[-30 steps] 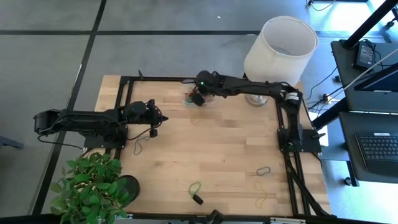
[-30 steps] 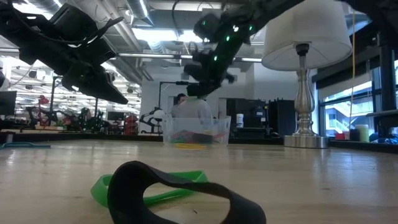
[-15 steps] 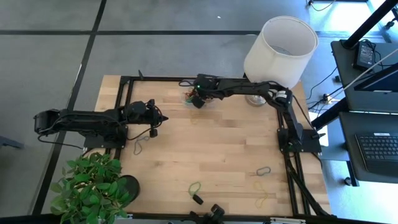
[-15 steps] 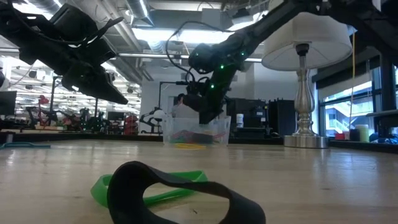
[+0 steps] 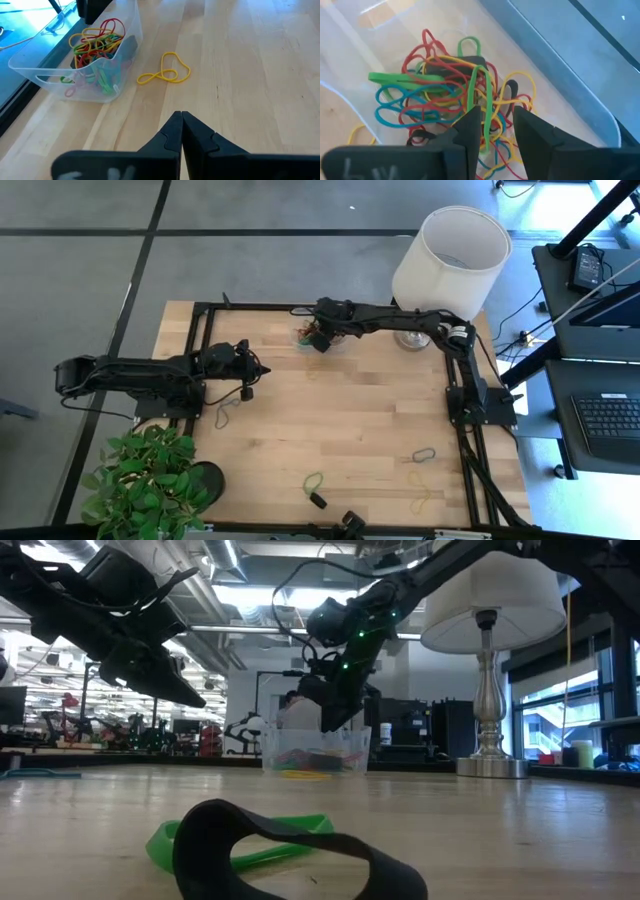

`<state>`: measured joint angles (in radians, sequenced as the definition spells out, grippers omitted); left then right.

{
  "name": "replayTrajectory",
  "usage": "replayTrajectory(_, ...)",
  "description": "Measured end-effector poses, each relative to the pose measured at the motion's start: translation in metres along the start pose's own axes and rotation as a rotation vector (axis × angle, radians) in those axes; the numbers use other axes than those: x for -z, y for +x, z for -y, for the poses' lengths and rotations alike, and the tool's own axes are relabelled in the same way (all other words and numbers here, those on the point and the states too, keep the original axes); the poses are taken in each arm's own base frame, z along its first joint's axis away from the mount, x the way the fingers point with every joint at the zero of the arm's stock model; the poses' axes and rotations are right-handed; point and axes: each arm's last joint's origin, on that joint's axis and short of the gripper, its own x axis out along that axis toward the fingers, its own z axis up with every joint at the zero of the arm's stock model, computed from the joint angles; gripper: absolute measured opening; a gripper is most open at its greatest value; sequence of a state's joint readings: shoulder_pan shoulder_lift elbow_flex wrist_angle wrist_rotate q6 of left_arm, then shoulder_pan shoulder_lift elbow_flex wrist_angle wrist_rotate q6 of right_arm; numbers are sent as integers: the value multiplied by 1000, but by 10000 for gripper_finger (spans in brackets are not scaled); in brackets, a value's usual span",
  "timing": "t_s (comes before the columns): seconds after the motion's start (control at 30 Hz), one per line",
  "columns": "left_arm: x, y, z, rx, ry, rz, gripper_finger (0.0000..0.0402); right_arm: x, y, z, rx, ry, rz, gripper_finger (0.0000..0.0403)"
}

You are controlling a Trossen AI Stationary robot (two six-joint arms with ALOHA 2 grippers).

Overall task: Pick and place rubber bands into bin
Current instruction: Put the yellow rubber band into the transparent bin

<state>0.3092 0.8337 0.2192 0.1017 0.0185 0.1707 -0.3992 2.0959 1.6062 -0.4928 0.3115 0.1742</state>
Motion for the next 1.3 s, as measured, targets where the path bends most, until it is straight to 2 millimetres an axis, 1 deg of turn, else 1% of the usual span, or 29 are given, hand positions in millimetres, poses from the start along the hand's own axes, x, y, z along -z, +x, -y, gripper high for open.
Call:
replayTrajectory(0.13,0,0,0,0,4,5,5,3,-7,0,-1,-11,-21,113)
replayTrajectory(0.2,0,0,0,1,39,5,3,11,-14,-1,-2,-25,-39,110)
replayTrajectory(0.27,0,0,2,10,77,4,1,18,-22,-4,-16,-28,-10,107)
replayTrajectory(0.33,-1,0,5,18,91,4,2,30,-33,-5,-36,-23,35,104)
replayTrajectory(0.4,-3,0,7,4,103,3,2,43,-46,-6,-62,3,93,100)
replayTrajectory(0.5,-10,0,9,-36,127,11,1,70,-69,-10,-108,15,173,95)
replayTrajectory(0.7,-35,9,15,-45,176,11,2,126,-123,-20,-261,42,328,79)
replayTrajectory(0.83,-52,27,22,-40,202,-34,1,164,-147,-27,-352,43,369,57)
replayTrajectory(0.93,-64,46,27,-31,218,-71,2,191,-156,-31,-383,78,358,39)
replayTrajectory(1.03,-76,68,31,-21,228,-106,3,214,-159,-33,-396,84,335,23)
replayTrajectory(1.17,-88,99,34,-36,234,-150,4,240,-155,-38,-424,50,277,8)
replayTrajectory(1.23,-94,113,34,-46,220,-176,6,249,-152,-38,-420,23,256,5)
replayTrajectory(1.3,-100,127,33,-51,196,-217,12,253,-151,-37,-417,13,248,6)
